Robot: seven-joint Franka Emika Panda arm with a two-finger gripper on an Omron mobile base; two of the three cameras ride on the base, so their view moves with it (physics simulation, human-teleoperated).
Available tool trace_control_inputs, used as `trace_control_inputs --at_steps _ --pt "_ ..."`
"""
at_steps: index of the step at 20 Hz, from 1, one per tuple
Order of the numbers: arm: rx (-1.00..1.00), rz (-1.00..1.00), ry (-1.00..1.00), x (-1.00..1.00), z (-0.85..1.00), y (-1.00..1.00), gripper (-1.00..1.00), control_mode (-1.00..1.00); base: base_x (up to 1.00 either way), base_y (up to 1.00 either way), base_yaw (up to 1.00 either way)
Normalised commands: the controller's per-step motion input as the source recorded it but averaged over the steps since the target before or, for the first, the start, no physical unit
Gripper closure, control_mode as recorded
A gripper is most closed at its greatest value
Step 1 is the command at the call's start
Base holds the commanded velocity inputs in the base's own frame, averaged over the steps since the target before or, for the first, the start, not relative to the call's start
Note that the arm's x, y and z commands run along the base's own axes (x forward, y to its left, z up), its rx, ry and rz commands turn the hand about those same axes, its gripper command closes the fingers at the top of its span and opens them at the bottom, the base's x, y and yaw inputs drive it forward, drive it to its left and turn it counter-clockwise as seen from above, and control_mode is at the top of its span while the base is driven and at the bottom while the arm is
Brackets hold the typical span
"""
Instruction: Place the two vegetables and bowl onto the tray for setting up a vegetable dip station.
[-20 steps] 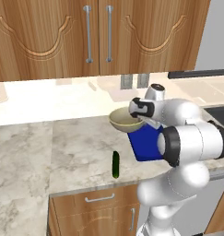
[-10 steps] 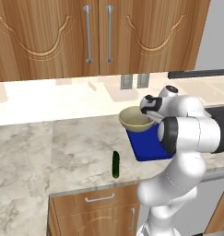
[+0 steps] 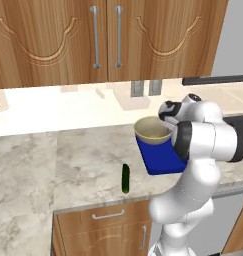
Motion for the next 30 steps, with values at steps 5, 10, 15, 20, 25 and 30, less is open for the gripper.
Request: trace_control_inputs --at_steps 5,10,15,20,25,30 --pt "0.0 0.1 0.0 0.06 -0.06 -0.14 1.0 -1.0 0.0 0.0 0.0" --pt "0.0 0.08 0.0 0.09 -0.06 -0.1 1.0 -1.0 0.0 0.0 0.0" --pt "0.0 0.07 0.0 0.07 -0.02 -0.11 1.0 -1.0 0.0 0.0 0.0" --pt "0.0 0.07 -0.04 0.13 -0.12 -0.19 1.0 -1.0 0.0 0.0 0.0" --pt "-0.01 0.06 -0.08 0.19 -0.19 -0.13 1.0 -1.0 0.0 0.0 0.0" --pt "0.0 0.04 -0.05 0.2 -0.11 -0.06 -1.0 -1.0 0.0 0.0 0.0"
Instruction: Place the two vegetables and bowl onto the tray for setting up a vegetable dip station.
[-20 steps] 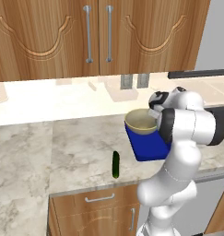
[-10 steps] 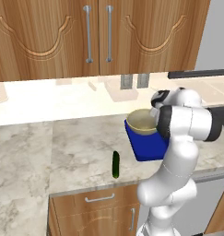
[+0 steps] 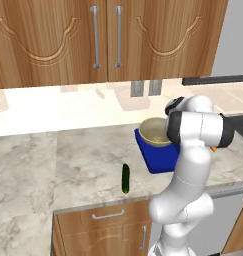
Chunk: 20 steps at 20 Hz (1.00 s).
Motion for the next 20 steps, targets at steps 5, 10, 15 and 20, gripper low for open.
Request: trace_control_inputs --at_steps 5,10,15,20 --pt "0.0 0.0 -0.01 0.04 -0.04 0.0 -1.0 -1.0 0.0 0.0 0.0" --pt "0.0 0.0 0.01 -0.02 0.03 0.01 -1.0 -1.0 0.0 0.0 0.0" --pt "-0.01 0.0 0.01 -0.03 0.28 0.01 -1.0 -1.0 0.0 0.0 0.0" --pt "-0.02 0.0 -0.01 -0.15 0.3 -0.09 -1.0 -1.0 0.0 0.0 0.0"
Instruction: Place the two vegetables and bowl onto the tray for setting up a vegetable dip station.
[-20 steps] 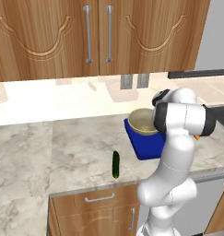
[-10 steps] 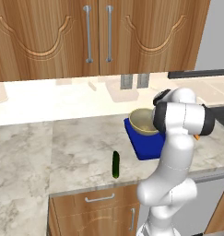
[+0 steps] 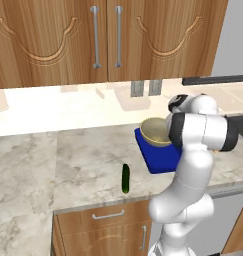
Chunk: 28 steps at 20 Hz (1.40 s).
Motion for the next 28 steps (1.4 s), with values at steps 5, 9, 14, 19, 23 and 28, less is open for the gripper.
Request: trace_control_inputs --at_steps 5,9,14,19,23,28 --pt "0.0 0.02 -0.11 -0.41 0.05 -0.22 -1.0 -1.0 0.0 0.0 0.0" --pt "-0.07 0.08 -0.07 -0.34 0.11 -0.32 -1.0 -1.0 0.0 0.0 0.0" --pt "-0.09 0.07 -0.03 -0.21 0.21 -0.43 -1.0 -1.0 0.0 0.0 0.0" --pt "-0.12 0.05 0.01 -0.03 0.29 -0.47 -1.0 -1.0 0.0 0.0 0.0" --pt "-0.14 -0.02 0.08 -0.05 0.05 -0.55 -1.0 -1.0 0.0 0.0 0.0" --pt "-0.07 -0.14 0.07 -0.21 -0.32 -0.54 -1.0 -1.0 0.0 0.0 0.0"
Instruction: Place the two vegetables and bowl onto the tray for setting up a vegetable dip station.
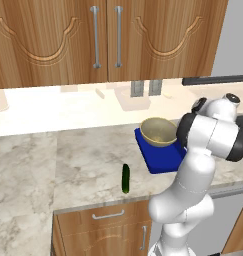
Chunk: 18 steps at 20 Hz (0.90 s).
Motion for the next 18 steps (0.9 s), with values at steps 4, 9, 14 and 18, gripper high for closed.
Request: trace_control_inputs --at_steps 4,9,14,18 --pt "-0.03 -0.13 0.04 -0.37 -0.21 -0.46 -1.0 -1.0 0.0 0.0 0.0" --pt "0.0 -0.09 0.0 -0.2 -0.02 -0.28 -1.0 -1.0 0.0 0.0 0.0" --pt "0.0 -0.01 0.02 0.06 -0.04 -0.11 -1.0 -1.0 0.0 0.0 0.0" --pt "0.0 0.0 0.03 0.1 -0.19 -0.11 -1.0 -1.0 0.0 0.0 0.0"
